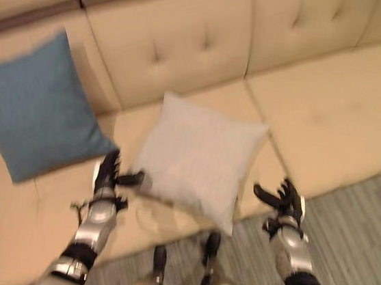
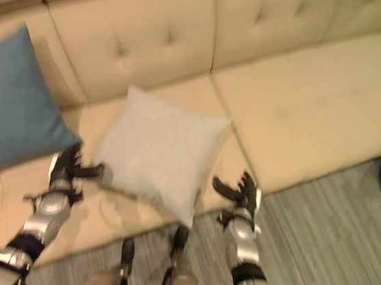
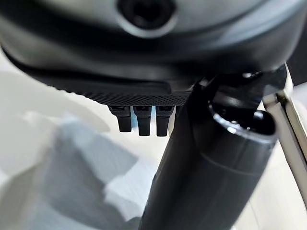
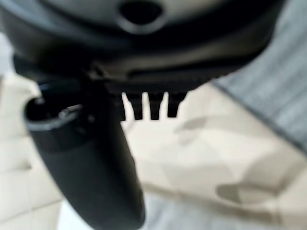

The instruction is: Pick up all the scattered cushions and arrange them neatly on the sofa.

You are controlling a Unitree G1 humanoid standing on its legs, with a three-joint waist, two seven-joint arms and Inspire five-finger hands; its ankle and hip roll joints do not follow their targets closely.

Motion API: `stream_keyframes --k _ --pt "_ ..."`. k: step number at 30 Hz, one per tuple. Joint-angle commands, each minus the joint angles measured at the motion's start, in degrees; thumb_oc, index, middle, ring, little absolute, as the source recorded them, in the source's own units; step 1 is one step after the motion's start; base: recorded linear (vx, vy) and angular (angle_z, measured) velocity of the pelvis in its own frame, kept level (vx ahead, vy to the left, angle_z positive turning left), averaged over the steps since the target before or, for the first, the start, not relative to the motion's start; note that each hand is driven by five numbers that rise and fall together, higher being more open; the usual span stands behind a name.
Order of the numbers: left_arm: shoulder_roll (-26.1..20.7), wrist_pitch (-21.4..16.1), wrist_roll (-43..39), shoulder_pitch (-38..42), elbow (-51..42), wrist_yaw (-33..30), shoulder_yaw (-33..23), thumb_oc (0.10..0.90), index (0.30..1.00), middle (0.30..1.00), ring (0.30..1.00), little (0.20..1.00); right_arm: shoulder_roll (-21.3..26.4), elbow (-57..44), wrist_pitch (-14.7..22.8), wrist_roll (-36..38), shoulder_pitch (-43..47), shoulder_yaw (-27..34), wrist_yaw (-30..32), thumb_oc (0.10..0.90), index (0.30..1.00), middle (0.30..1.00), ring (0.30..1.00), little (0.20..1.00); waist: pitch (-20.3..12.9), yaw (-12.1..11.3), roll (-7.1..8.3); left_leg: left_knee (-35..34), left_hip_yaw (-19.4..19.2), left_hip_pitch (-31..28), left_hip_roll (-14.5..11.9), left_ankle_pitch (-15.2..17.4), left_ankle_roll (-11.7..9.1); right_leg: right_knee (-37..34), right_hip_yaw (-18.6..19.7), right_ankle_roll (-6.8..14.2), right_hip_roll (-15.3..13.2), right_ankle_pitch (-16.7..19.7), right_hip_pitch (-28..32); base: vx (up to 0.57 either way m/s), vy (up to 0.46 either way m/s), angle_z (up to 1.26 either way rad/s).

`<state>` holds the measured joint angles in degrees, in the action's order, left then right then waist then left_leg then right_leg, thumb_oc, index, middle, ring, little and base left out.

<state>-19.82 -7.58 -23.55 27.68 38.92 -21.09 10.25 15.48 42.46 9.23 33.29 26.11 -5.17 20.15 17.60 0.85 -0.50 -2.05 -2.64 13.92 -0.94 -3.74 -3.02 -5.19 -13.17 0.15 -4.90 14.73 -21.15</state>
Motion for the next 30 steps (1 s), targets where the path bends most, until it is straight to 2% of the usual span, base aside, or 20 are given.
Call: stream_keyframes --k 1,2,5,11,16,23,24,25,26,30 --pt "-5.7 -8.2 0.5 5.5 -0.8 -2.9 0.1 0.800 0.900 0.900 0.900 0.900 0.1 -0.7 7.9 7.9 1.2 0.0 -1.5 0.800 0.900 0.900 0.900 0.900 -5.3 -0.7 0.76 -0.2 -2.2 3.8 0.2 0.3 -0.1 4.2 1.0 6.7 -2.2 -10.9 2.6 -0.02 0.044 0.02" --pt "-6.8 -8.2 1.0 8.7 0.0 -3.0 1.5 0.800 0.900 0.900 0.900 0.900 -0.4 0.1 8.2 10.2 3.0 -1.2 -2.4 0.800 0.900 0.900 0.900 0.900 -5.1 -0.7 0.65 -0.1 -2.2 5.1 0.3 -0.1 -0.3 4.3 1.1 6.8 -2.4 -10.7 1.4 -0.01 0.058 0.04" --pt "-7.9 -8.3 1.3 12.0 1.2 -2.9 2.9 0.800 0.900 0.900 0.900 0.900 -1.0 0.1 8.2 10.9 4.0 -3.1 -3.4 0.800 0.900 0.900 0.900 0.900 -4.8 -0.7 0.41 -0.5 -2.0 5.9 0.4 -0.5 -0.6 4.4 0.9 6.9 -2.7 -10.7 0.5 0.00 0.018 0.02" --pt "-7.0 -7.8 1.7 16.5 3.0 -2.8 5.9 0.800 0.900 0.900 0.900 0.900 -3.6 -0.2 8.4 12.1 4.4 -6.5 -5.3 0.800 0.900 0.900 0.900 0.900 -3.9 -0.5 0.09 -0.8 -1.7 6.9 0.9 -0.8 -0.8 4.5 0.7 7.1 -3.3 -10.4 -0.3 0.02 0.028 0.03" --pt "-3.5 -6.5 4.6 17.4 4.2 -2.0 9.9 0.800 0.900 0.900 0.900 0.900 -6.3 -2.4 7.9 11.4 6.0 -11.8 -7.0 0.800 0.900 0.900 0.900 0.900 -2.4 -0.6 0.82 0.7 -1.7 8.1 1.3 -0.3 -0.7 4.6 0.7 7.4 -3.8 -9.8 -0.9 0.00 0.021 0.04" --pt "2.2 -5.6 4.3 14.2 4.0 -0.3 12.1 0.800 0.900 0.900 0.900 0.900 -7.4 -5.8 7.7 10.8 6.3 -13.4 -7.9 0.800 0.900 0.900 0.900 0.900 -1.4 -0.9 1.72 1.1 -1.5 8.2 1.5 -0.1 -0.6 4.3 0.5 7.4 -3.9 -9.5 -0.7 0.00 0.004 0.02" --pt "3.2 -5.8 3.7 13.6 3.8 0.1 12.5 0.742 0.813 0.813 0.813 0.813 -7.7 -6.1 7.9 11.3 6.2 -13.3 -8.2 0.728 0.792 0.792 0.792 0.792 -1.3 -0.9 1.83 1.1 -1.4 8.1 1.5 0.0 -0.6 4.2 0.4 7.5 -4.0 -9.5 -0.5 0.00 0.000 0.00" --pt "3.8 -5.8 3.5 13.0 3.5 0.7 12.8 0.400 0.300 0.300 0.300 0.300 -7.9 -6.4 8.1 11.5 6.1 -13.2 -8.3 0.533 0.500 0.500 0.500 0.500 -1.2 -0.9 1.91 1.1 -1.4 8.0 1.5 0.0 -0.6 4.2 0.3 7.5 -4.0 -9.5 -0.4 0.00 0.000 0.00" --pt "4.6 -5.8 3.2 12.4 3.4 1.2 13.3 0.400 0.300 0.300 0.300 0.300 -8.0 -6.8 8.3 11.7 6.0 -13.1 -8.5 0.405 0.307 0.307 0.307 0.307 -1.1 -0.9 2.02 1.1 -1.4 7.9 1.5 0.0 -0.6 4.1 0.3 7.5 -4.0 -9.5 -0.3 0.00 0.000 0.00" --pt "5.9 -6.1 1.7 10.4 1.9 2.2 13.3 0.400 0.300 0.300 0.300 0.300 -8.1 -8.7 8.6 11.5 4.9 -12.8 -8.6 0.400 0.300 0.300 0.300 0.300 -0.9 -1.0 2.49 1.0 -1.4 7.1 1.6 0.4 -0.4 4.1 0.2 7.6 -4.1 -9.5 0.6 0.00 -0.001 0.02"
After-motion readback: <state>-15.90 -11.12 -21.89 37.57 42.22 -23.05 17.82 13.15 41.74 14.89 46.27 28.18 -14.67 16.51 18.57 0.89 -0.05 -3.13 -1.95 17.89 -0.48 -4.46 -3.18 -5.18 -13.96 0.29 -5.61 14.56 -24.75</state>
